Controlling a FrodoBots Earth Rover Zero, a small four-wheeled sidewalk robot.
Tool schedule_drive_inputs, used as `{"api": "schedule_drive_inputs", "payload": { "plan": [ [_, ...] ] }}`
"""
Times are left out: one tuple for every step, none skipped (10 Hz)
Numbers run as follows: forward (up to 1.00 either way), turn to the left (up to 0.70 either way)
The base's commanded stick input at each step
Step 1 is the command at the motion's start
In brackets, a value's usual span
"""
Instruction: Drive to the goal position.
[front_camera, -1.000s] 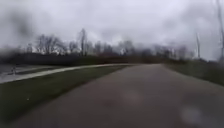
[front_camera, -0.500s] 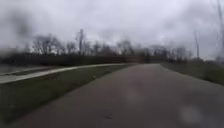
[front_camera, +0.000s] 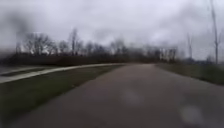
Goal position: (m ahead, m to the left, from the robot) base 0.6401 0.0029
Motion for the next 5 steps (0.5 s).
{"api": "schedule_drive_inputs", "payload": {
  "plan": [
    [0.7, 0.0],
    [0.7, 0.0],
    [0.7, 0.0],
    [0.7, 0.0],
    [0.7, 0.0]
  ]
}}
